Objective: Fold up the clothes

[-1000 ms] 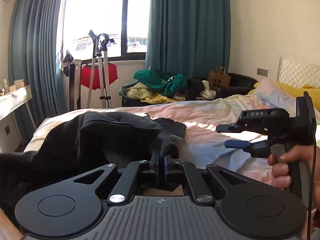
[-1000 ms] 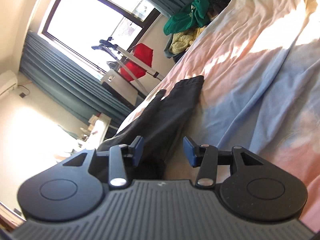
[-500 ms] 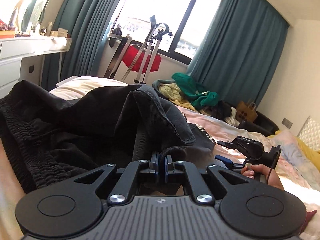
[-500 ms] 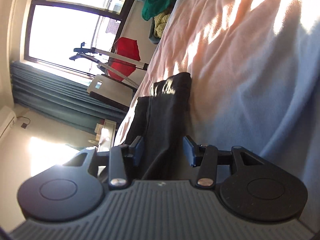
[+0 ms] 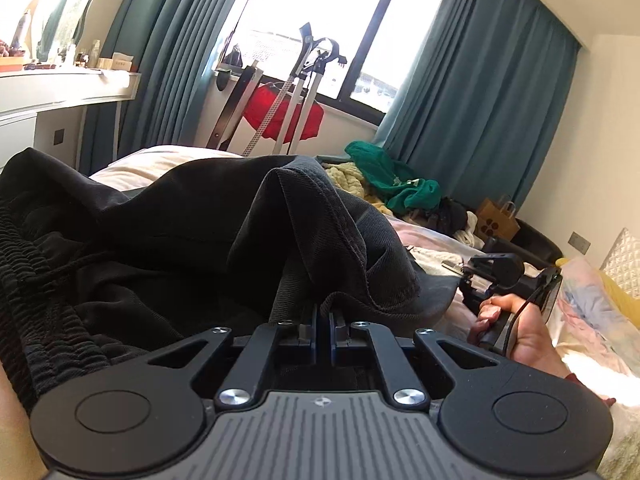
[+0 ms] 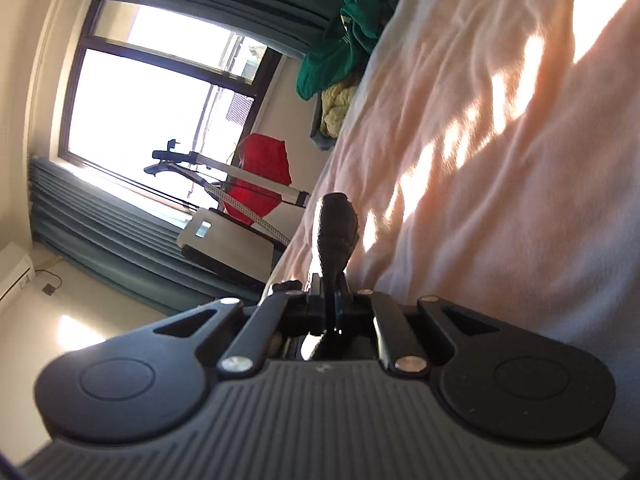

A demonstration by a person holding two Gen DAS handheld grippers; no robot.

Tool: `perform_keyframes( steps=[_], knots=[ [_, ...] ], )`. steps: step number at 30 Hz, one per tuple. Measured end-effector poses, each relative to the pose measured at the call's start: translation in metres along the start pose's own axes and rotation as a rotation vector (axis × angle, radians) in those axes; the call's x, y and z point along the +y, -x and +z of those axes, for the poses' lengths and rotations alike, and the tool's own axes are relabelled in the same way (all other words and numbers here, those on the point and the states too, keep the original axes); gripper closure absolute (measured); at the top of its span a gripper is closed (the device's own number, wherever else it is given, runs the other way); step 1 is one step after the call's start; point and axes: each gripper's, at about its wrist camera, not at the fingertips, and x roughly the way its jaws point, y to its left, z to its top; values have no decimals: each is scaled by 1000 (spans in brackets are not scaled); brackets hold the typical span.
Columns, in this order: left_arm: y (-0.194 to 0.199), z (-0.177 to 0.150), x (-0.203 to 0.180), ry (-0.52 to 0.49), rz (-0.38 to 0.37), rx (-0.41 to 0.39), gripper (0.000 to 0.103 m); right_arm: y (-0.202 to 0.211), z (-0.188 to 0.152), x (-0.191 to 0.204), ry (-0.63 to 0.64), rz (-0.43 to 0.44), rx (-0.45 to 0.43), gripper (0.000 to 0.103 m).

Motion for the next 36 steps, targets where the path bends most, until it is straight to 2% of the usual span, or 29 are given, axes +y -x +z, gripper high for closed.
perform_keyframes(
  steps=[3,6,9,13,16,19,21,23,25,26,28,30,32,34,36],
  knots=[
    [-1,-3,-12,-43,-21,10,97,28,20,16,18,6,-75,96],
    [0,-3,-34,-128,-84,5,97,67,45,25,40,-16,-168,96],
    [0,-4,-67,-218,-161,2,97,122,79,21,26,-51,-306,96],
    [-11,-11,-117,-310,-286,35,97,196,122,14,8,-101,-483,96],
    [-33,-26,-153,-384,-326,89,97,245,138,-6,24,-161,-604,96],
    [-62,-49,-174,-443,-321,168,97,270,135,-41,24,-276,-647,96],
    [-78,-66,-175,-471,-303,224,96,272,124,-72,-20,-371,-622,96],
    [-86,-78,-166,-471,-286,272,92,268,114,-96,-93,-427,-583,95],
    [-81,-83,-152,-454,-272,305,73,264,105,-118,-168,-476,-543,95],
    [-73,-81,-144,-438,-269,303,70,263,102,-123,-177,-495,-534,94],
    [-56,-74,-129,-405,-259,303,51,264,98,-121,-158,-519,-525,93],
    [-36,-59,-110,-329,-225,318,38,266,91,-113,-143,-524,-504,91],
    [-12,-45,-85,-213,-201,337,33,269,85,-105,-129,-529,-483,88],
    [8,-33,-55,-73,-159,355,22,271,78,-97,-114,-535,-461,85],
    [26,-29,-17,113,-96,382,22,274,71,-89,-100,-539,-440,73]
  ],
)
